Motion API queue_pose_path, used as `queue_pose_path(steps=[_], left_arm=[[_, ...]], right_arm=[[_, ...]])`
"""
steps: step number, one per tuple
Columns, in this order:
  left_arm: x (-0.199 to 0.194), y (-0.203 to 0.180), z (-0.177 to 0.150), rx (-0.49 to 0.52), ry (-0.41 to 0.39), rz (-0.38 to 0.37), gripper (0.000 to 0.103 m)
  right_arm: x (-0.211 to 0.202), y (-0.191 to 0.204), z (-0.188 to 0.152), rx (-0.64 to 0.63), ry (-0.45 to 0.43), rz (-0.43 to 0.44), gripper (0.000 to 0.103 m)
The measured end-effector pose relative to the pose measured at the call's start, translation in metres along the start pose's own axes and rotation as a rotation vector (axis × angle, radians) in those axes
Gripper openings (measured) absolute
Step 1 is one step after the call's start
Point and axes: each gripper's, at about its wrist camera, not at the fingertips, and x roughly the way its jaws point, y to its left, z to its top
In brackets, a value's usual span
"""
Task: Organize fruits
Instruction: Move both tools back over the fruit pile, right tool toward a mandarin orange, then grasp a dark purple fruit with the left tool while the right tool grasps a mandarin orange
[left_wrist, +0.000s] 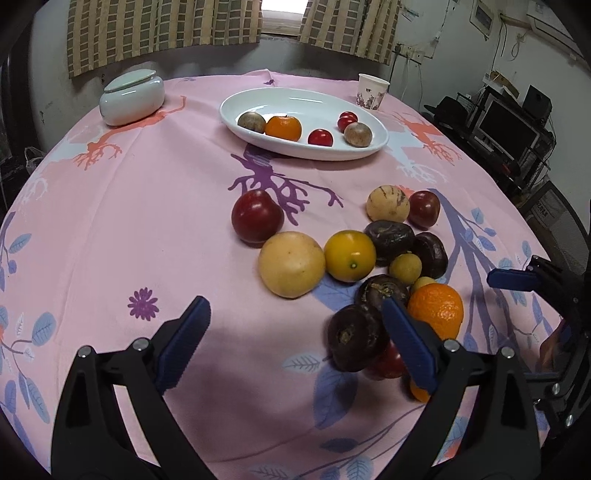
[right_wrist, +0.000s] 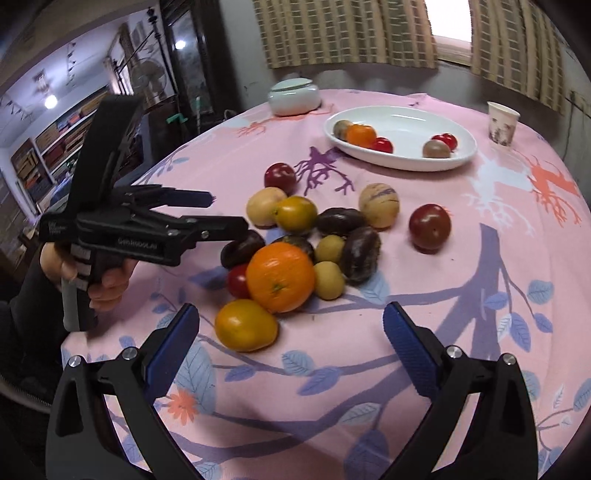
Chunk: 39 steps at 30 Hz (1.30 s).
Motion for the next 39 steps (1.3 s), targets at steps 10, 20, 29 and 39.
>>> queue_pose_path(steps=[10, 20, 29, 39], left_arm=[[-0.003, 0.001, -0.001, -0.008, -0.011, -0.022, 0.097], [-0.011, 0.016, 0.003, -0.074, -0.052, 0.021, 0.097], [-0.001, 0.018, 0.002, -0.089, -0.006, 0.019, 0.097], [0.001, 0.014, -0.001, -0.076, 0.009, 0.017, 0.097]], right_arm=[[0.004, 0.023, 0.002, -0.074, 0.051, -0.019, 0.100], [0.012, 0.003, 0.031, 0.052, 0.018, -0.127, 0.096], [0.032, 0.011, 0.023, -0.009, 0.042, -0.093, 0.074], [0.039, 0.014, 0.018, -0.028, 0.032, -0.122, 0.060]])
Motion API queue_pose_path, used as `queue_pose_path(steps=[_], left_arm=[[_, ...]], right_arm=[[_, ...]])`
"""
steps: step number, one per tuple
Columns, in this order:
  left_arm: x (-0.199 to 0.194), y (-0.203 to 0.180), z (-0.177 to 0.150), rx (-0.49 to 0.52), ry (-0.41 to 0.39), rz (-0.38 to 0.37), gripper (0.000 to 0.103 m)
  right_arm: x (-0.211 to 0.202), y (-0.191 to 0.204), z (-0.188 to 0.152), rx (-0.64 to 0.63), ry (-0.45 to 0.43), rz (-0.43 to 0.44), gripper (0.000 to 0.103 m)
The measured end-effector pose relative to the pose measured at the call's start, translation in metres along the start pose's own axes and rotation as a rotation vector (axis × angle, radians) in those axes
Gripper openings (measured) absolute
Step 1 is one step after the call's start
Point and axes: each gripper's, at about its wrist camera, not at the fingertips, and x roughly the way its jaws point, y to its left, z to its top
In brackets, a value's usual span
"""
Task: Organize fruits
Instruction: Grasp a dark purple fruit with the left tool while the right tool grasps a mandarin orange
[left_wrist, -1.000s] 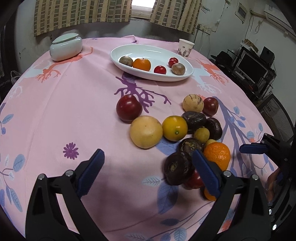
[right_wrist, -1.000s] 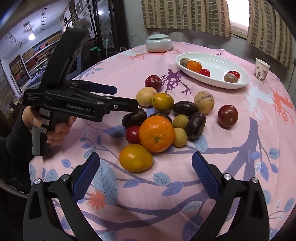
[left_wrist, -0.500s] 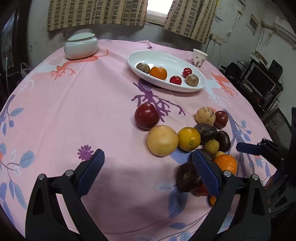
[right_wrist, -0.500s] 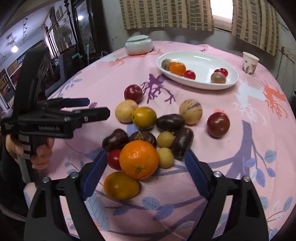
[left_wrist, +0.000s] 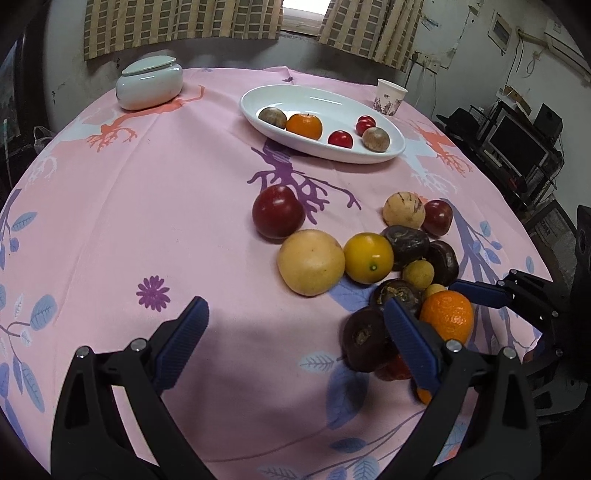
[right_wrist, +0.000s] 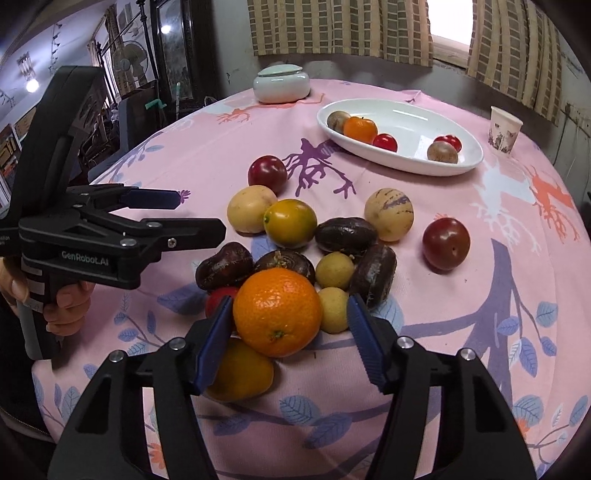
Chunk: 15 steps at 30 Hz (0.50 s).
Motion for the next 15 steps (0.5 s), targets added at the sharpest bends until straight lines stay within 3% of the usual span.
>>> queue_pose_path(steps=[2, 15], left_arm=[[0.002, 0.001, 0.000, -0.007, 0.014, -0.013, 0.098], [0.002, -0.017, -0.006, 0.082, 0.019, -0.046, 0.098]], right_arm=[[-0.002, 0.006, 0.000, -0.042, -0.016, -0.007, 0.046], [-0.004, 0.013, -0.002, -0.096, 0.000, -0.019, 0.046]])
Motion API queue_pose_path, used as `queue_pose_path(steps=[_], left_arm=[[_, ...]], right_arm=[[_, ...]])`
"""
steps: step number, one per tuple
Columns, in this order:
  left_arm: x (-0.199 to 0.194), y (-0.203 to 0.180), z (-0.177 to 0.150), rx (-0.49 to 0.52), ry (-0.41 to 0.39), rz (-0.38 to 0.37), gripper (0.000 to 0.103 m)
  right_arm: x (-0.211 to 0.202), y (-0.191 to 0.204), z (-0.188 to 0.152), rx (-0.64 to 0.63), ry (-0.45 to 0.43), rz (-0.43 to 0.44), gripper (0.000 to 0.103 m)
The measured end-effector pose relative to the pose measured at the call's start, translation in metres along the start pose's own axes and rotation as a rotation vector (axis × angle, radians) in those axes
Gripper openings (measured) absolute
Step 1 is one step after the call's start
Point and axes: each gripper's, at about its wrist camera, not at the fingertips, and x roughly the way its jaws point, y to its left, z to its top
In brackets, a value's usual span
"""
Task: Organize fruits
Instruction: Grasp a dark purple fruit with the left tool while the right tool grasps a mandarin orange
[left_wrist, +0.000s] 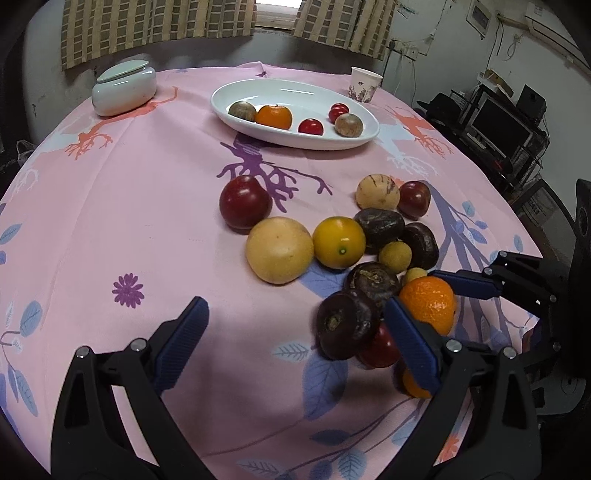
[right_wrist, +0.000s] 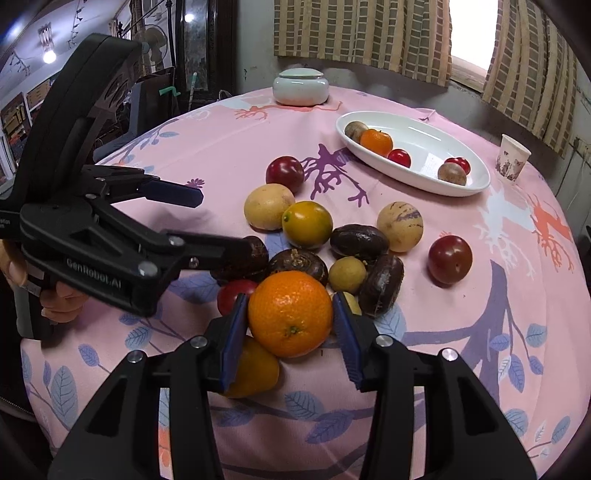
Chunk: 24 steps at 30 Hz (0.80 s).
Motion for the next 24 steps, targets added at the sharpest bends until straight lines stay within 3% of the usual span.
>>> queue_pose_path(steps=[5, 9, 17, 24], left_arm=[[0.003, -0.006, -0.003, 0.021, 0.016, -0.016, 0.098], [0.009, -0.006, -0.005, 0.005, 0.040, -0.045, 0.098], [0.016, 0.008, -0.003, -0.063, 0.086, -0.091, 0.096], [0.020, 0.017, 0.000, -0.044, 0.069, 0.084, 0.091]], right_arm=[[-0.024, -0.033, 0.005, 0.120, -0.084, -0.030, 0.046], [-0.026, -0.058, 0.003, 0.232, -0.090, -0.049, 0.046], [-0.027, -0.042, 0.004, 0.158, -0.101, -0.011, 0.046], [-0.025, -0.039, 0.004, 0.146, -0.092, -0.003, 0.046]])
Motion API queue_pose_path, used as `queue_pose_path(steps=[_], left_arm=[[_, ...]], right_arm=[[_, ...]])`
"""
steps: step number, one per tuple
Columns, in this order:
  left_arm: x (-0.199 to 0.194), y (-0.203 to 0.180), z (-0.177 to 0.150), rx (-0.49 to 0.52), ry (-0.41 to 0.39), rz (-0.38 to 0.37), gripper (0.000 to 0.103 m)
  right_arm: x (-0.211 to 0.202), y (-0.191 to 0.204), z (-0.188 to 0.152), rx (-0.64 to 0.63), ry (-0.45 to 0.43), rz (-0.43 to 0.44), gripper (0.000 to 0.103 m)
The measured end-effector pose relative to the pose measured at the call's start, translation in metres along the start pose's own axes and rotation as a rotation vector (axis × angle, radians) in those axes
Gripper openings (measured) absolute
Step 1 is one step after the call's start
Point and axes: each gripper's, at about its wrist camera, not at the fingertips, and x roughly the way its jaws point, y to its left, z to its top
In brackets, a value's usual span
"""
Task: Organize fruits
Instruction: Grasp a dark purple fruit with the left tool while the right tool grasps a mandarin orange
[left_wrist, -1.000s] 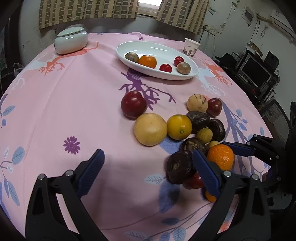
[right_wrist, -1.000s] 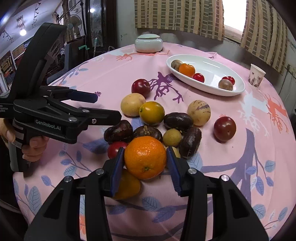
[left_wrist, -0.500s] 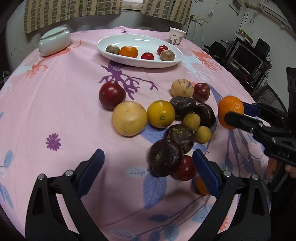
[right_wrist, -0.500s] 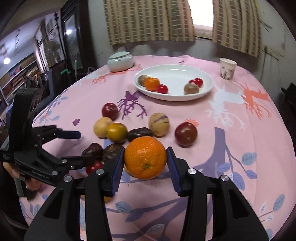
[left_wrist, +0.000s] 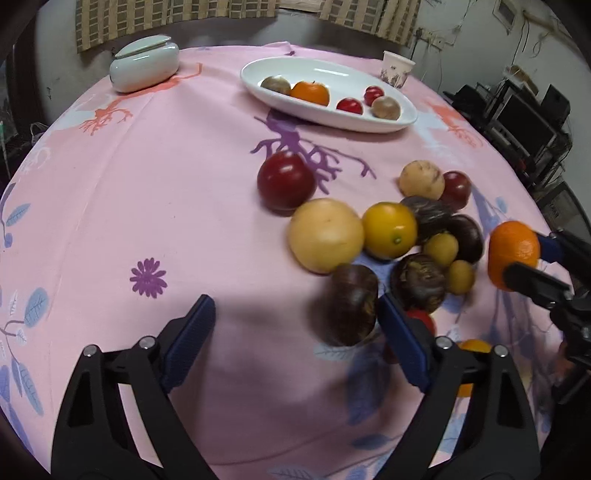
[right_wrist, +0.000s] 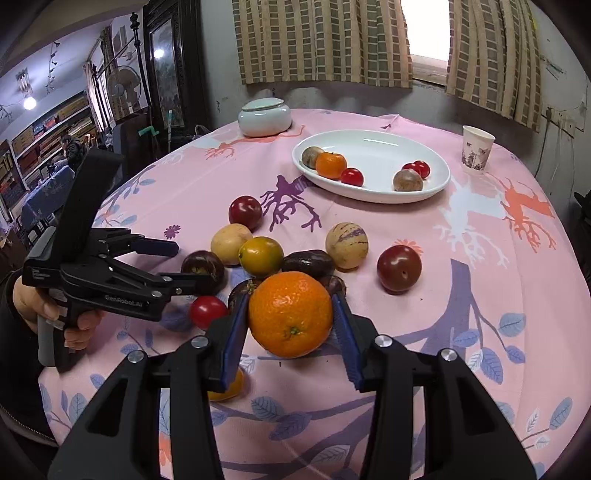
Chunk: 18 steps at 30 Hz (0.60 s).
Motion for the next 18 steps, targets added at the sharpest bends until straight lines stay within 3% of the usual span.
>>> queue_pose_path(steps=[4, 7, 9, 11, 12, 18], left_arm=[[-0.002, -0.011, -0.002, 0.067, -0.015, -0.019, 0.079], [0.000, -0.009, -0.002, 0.053, -0.013, -0.031, 0.079], [-0.001, -0.010, -0.003, 0.062, -0.024, -0.031, 0.072], [-0.001, -0.013, -0.003, 0.073, -0.035, -0.036, 0.048], [-0.001, -0.014, -0.004, 0.084, -0.041, -0.024, 0.045], [-0.001, -0.019, -0.005, 0.128, -0.059, 0.014, 0.043]], right_arm=[[-0.001, 0.003, 0.000, -0.011, -0.005, 0.007, 0.046], [-0.001, 0.004, 0.000, -0.015, -0.004, 0.011, 0.046], [0.000, 0.005, -0.001, -0.020, 0.001, 0.011, 0.046], [0.001, 0.006, -0.001, -0.023, 0.005, 0.012, 0.046], [0.002, 0.007, -0.001, -0.026, 0.007, 0.014, 0.046], [0.003, 0.009, -0.003, -0.036, 0.013, 0.006, 0.046]])
